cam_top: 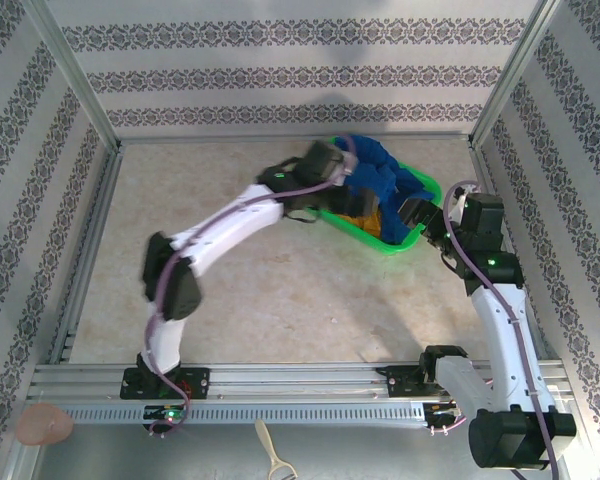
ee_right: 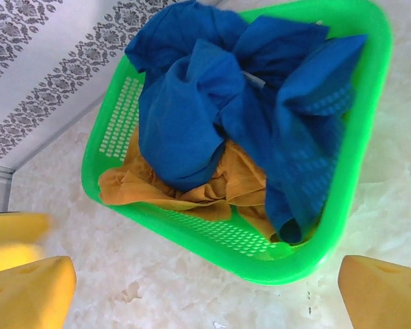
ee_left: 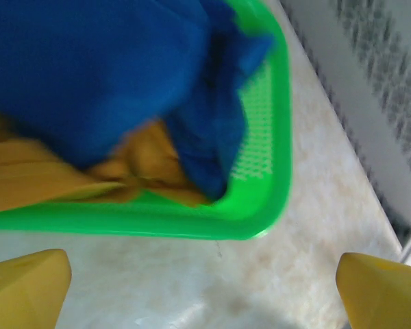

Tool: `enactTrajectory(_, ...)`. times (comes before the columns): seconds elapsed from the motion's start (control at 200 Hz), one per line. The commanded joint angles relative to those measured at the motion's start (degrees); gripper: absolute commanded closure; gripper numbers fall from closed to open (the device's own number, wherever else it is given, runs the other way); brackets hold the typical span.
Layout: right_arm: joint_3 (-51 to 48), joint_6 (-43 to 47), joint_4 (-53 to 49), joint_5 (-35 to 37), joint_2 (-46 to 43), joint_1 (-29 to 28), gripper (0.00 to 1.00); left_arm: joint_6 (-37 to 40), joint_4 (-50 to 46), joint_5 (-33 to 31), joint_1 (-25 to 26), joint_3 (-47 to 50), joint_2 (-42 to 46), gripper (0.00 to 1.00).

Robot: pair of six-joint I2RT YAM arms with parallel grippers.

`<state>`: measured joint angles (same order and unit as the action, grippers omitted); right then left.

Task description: Fold the inside-out t-shirt

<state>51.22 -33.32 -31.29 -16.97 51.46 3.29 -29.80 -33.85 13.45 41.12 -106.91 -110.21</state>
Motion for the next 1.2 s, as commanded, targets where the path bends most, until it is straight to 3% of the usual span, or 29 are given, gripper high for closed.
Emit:
enactTrajectory(0.0, -2.63, -1.39, 0.01, 0.27, -0.61, 0.3, 0.03, -6.89, 13.24, -5.94, -6.94, 16.93, 9.76, 0.01)
enactTrajectory(0.08, -3.4, -2.01, 0.83, -0.6, -0.92, 0.15, 0.04, -11.78, 19.93, -2.85, -11.44, 26.97, 12.93, 0.01)
enactTrajectory(0.19, -3.85, -1.76, 0.84, -0.98, -1.14, -0.8, 0.05, -13.11, 23.75, -0.35, -13.61, 31.18, 12.1, 0.01)
enactTrajectory(0.724, -5.34, -0.79, -1.05, 0.53, -4.69, -0.94, 0.05, -17.39, 31.82, 4.43, -10.76, 21.76, -3.93, 0.01)
enactTrajectory(1.019, -4.5, -1.22, -4.32, 1.03, -6.47, -0.65, 0.05, -19.47, 31.75, 7.81, -7.27, -0.79, -21.33, 0.01)
enactTrajectory(1.194, -2.96, -1.0, -7.02, 1.98, -7.63, -0.48, 0.05, -20.86, 27.2, 8.8, -4.39, -24.27, -35.43, 0.01)
